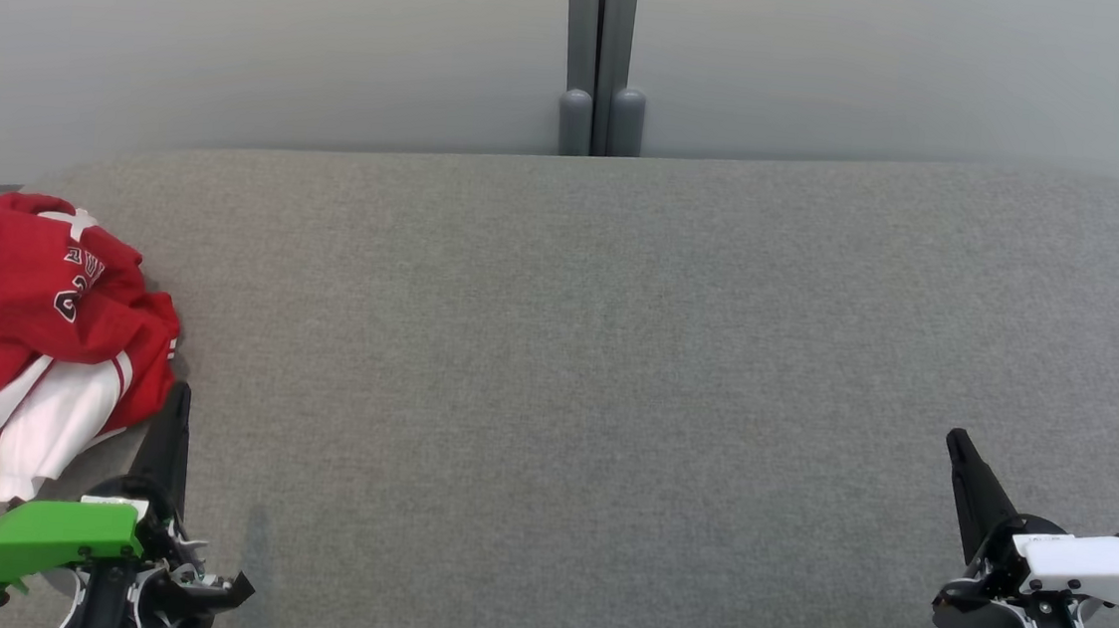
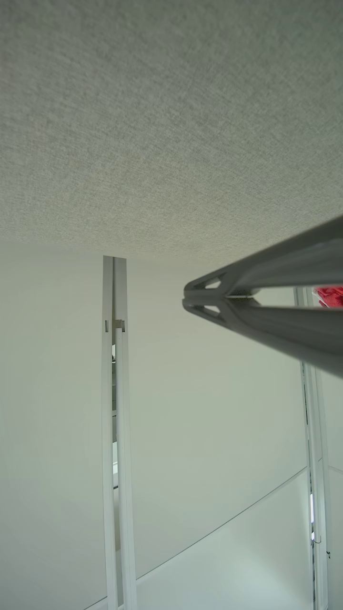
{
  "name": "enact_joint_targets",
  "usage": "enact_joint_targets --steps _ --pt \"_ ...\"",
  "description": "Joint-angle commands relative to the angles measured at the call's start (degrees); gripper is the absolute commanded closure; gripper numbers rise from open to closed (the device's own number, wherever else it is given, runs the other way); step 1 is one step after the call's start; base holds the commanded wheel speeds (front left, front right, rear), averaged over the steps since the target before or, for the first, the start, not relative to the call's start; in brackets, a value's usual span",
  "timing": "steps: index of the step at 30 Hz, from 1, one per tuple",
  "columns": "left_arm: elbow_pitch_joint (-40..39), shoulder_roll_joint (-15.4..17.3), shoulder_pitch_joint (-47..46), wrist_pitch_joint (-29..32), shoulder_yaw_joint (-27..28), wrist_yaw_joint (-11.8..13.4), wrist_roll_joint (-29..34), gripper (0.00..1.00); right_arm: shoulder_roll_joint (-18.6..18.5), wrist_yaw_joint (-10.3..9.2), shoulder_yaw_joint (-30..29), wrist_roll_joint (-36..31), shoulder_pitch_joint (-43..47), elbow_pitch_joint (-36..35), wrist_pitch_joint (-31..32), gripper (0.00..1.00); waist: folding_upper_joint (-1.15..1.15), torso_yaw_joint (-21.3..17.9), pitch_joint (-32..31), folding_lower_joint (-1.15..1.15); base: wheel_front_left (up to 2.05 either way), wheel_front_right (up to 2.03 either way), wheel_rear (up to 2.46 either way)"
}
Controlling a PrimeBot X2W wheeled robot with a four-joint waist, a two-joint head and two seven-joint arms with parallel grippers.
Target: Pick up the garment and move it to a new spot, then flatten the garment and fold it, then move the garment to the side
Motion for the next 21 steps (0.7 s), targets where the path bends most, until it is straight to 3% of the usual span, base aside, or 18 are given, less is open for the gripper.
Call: enact_joint_targets --steps 1,10,11,21 --pt "-0.17 0.02 -0.65 0.19 0.09 0.15 -0.18 1.00 -0.31 0.00 -0.10 0.10 -0.37 -0.13 0.23 1.00 0.00 0.00 0.00 0.00 0.00 0.00 0.00" --pt "-0.17 0.02 -0.65 0.19 0.09 0.15 -0.18 1.00 -0.31 0.00 -0.11 0.10 -0.37 -0.13 0.23 1.00 0.00 0.00 0.00 0.00 0.00 0.00 0.00" --pt "0.00 0.00 0.00 -0.01 0.00 0.00 0.01 0.00 0.00 0.00 0.00 -0.01 0.00 -0.01 -0.01 0.00 0.00 0.00 0.00 0.00 0.00 0.00 0.00" --pt "2.04 0.11 0.78 -1.92 -0.78 -0.15 1.75 0.00 -0.27 -0.02 1.40 -2.37 0.86 0.70 -2.02 0.00 0.00 0.05 0.06 0.00 0.00 0.00 0.00"
